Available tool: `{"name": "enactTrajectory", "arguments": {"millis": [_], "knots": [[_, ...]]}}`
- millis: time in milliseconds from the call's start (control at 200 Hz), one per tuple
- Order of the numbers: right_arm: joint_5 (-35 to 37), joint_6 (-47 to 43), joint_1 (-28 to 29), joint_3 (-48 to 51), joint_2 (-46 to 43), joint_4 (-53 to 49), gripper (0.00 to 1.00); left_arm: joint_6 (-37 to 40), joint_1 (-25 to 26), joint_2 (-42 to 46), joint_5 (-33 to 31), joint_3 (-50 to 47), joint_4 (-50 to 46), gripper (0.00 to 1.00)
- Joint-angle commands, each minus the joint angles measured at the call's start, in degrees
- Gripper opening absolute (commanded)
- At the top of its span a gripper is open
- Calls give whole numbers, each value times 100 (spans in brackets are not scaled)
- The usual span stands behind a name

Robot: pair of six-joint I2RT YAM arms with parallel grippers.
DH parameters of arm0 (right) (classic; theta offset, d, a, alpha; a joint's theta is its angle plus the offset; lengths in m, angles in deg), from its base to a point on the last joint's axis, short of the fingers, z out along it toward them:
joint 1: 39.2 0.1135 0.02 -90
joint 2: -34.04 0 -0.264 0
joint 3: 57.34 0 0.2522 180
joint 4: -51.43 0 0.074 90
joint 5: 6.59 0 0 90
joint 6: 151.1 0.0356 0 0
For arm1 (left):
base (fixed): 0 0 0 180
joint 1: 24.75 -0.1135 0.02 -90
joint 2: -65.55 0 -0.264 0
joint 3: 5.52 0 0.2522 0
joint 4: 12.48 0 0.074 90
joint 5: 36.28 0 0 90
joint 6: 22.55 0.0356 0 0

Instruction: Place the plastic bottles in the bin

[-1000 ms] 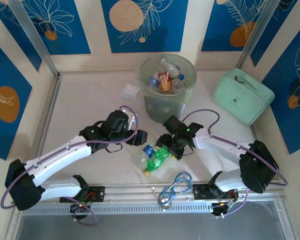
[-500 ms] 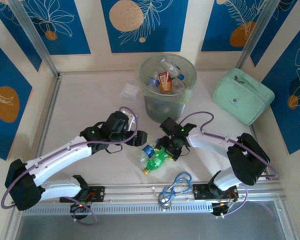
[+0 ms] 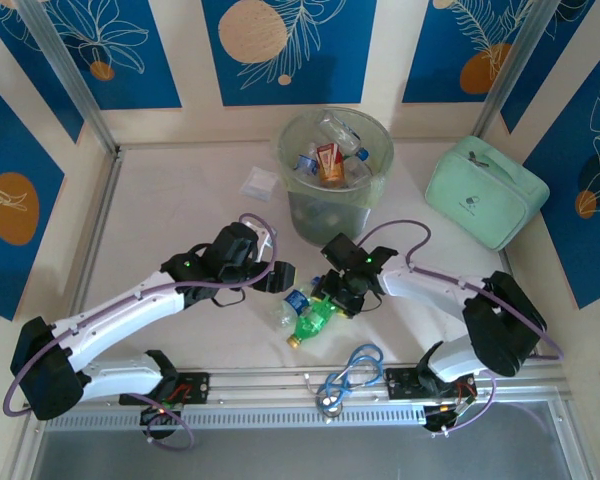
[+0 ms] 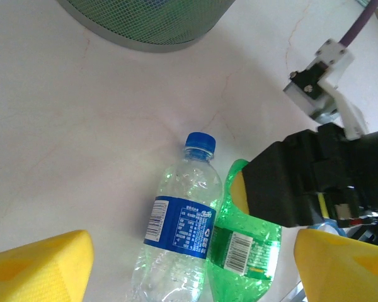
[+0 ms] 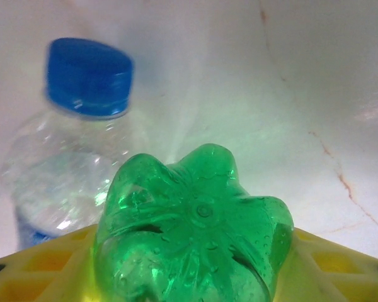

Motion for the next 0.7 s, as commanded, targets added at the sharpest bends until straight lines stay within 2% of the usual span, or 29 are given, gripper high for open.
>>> {"name": "enactTrajectory", "arguments": {"millis": [0,205,375,560,695], "knots": [[159,-503,170,-465,-398,-319,53,-74,-51,33,70,99,137,83],[549,-1464,433,-1397,-656,-854,49,-128,-69,89,162,268,220,84],[886,-2405,437,-2305,-782,-1233,49,-170,-77,267,-92,449,99,88],[682,-3477,-48,-3543,-820,-1604,47,-125,-120,520,-524,545,-66,93],[213,-3854,-845,-4501,-662,-1736,45,-135,-184,496,-650,492,-173,94]]}}
